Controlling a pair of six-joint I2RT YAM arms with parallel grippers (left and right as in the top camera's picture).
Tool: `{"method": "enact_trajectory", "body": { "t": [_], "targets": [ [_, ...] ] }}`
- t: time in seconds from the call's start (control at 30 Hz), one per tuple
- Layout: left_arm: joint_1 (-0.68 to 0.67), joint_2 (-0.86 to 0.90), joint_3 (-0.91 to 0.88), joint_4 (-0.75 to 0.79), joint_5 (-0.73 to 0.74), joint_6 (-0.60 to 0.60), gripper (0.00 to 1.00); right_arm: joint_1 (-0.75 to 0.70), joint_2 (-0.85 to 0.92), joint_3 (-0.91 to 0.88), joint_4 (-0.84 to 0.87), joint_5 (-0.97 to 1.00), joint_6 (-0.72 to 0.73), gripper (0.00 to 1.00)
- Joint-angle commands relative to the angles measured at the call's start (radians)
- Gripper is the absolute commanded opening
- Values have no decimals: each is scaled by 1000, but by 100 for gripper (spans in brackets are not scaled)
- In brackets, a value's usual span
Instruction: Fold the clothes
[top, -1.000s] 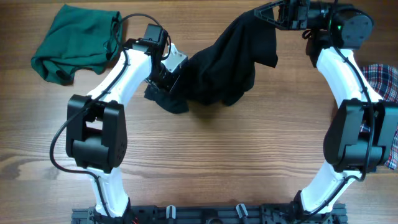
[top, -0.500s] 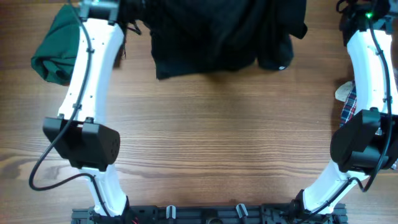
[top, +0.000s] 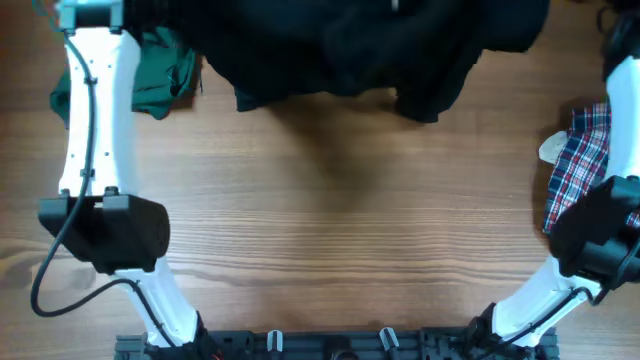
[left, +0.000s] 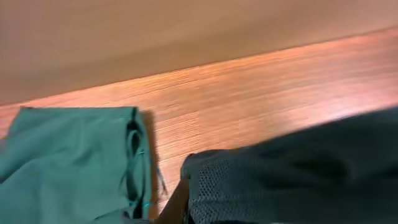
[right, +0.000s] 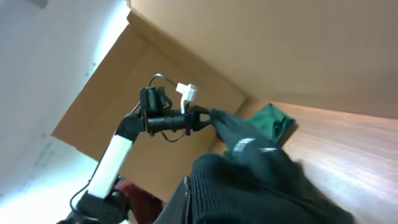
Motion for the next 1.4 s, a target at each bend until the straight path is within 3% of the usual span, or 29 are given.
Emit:
{"method": "enact_trajectory", "body": {
  "t": [0.0,0.3,0.63,0.73,0.93,1.37],
  "targets": [
    [21,-17,21,2,17,-20,4,-2,-16,23,3,-39,-37,4],
    [18,-17,21,129,24,-25,4,2,32,21,-42,80,-81,4],
    [-35,-17,21,428,27,-80,4,10,40,24,16,175,-119,4],
    [-52,-16,21,491,27,-80,4,10,40,24,44,161,-278,4],
    [-54,-1,21,590,27,-80,4,14,41,24,-135,262,-521,4],
    [-54,35,21,635,8,-80,4,27,43,24,-169,366,-542,4]
  ]
}}
